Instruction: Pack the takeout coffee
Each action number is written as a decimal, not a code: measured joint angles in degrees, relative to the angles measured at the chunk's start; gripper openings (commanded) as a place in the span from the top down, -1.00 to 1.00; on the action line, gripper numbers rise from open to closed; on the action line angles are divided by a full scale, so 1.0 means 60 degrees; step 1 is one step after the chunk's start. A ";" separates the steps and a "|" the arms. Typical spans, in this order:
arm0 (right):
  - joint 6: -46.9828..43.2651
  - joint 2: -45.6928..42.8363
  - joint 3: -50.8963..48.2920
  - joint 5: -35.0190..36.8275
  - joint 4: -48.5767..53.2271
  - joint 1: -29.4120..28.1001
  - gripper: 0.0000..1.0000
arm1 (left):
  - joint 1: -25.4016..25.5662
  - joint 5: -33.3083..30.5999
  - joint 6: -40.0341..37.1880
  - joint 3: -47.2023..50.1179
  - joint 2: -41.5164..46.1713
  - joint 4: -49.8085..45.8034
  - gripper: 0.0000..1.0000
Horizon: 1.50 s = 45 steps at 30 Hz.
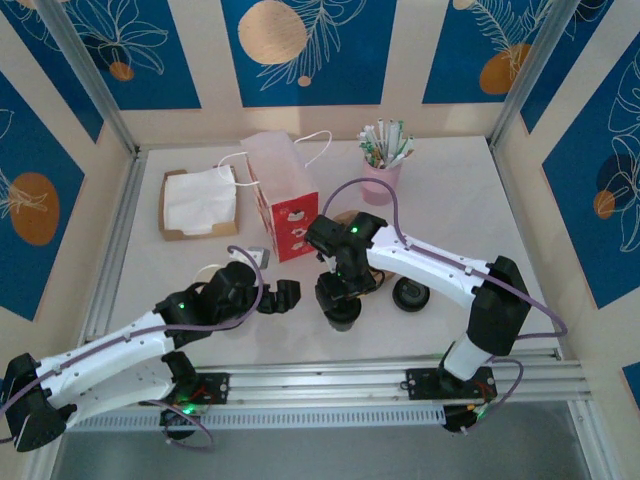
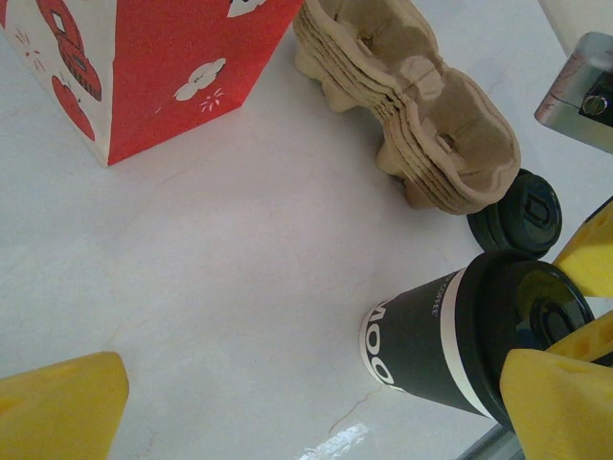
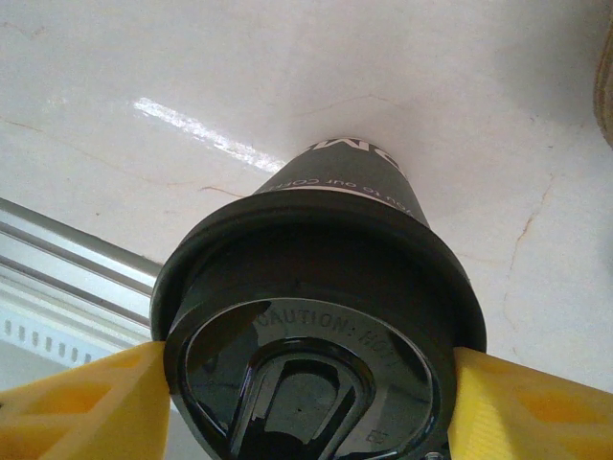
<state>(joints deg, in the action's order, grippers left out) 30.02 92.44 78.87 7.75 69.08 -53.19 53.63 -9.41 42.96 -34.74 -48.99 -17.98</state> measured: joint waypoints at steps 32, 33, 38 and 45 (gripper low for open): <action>0.0568 -0.0539 -0.0809 0.0572 -0.0798 -0.0321 -0.43 | -0.0007 0.0084 0.0000 0.0000 -0.0284 0.0146 -1.00; 0.0576 -0.0510 -0.0754 0.0590 -0.0736 -0.0335 -0.46 | -0.0007 0.0098 -0.0004 0.0000 -0.0306 0.0146 -1.00; 0.0572 -0.0361 -0.0459 0.0652 -0.0372 -0.0393 -0.58 | -0.0011 0.0193 -0.0007 -0.0004 -0.0379 0.0149 -1.00; 0.0576 -0.0448 0.0113 0.0714 -0.0025 -0.0390 -0.69 | -0.0022 0.0255 -0.0004 -0.0004 -0.0379 0.0182 -1.00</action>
<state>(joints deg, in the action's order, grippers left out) 33.47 89.76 79.55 12.03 68.93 -55.53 53.49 -7.88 42.94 -34.76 -51.27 -16.88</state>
